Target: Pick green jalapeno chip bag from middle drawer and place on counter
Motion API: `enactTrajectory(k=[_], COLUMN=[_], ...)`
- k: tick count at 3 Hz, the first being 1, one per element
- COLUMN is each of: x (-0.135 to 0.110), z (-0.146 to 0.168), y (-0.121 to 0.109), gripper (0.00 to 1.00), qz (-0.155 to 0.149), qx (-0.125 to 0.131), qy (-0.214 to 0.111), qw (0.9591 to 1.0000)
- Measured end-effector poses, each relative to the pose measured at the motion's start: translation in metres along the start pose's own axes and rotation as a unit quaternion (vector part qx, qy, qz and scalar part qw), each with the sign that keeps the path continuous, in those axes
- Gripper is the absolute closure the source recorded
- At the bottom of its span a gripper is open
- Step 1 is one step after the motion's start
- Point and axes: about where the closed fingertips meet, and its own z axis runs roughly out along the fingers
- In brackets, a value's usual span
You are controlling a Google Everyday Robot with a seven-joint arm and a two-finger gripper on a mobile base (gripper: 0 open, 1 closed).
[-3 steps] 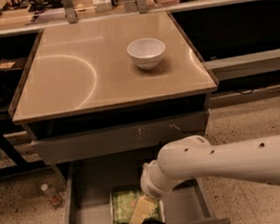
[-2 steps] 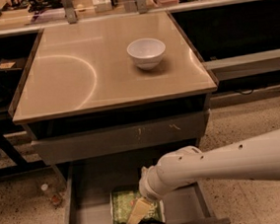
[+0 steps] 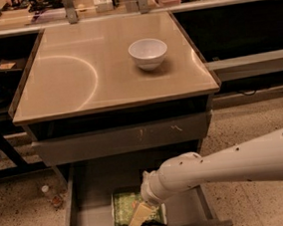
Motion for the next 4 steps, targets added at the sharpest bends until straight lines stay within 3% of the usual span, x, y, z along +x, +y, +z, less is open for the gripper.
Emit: enactTrajectory(k=[4], x=[0.037], z=[0.078], y=[-0.032], gripper=[0.00], qz=[-0.014], qx=[-0.012], qy=[-0.027], qw=[0.9995])
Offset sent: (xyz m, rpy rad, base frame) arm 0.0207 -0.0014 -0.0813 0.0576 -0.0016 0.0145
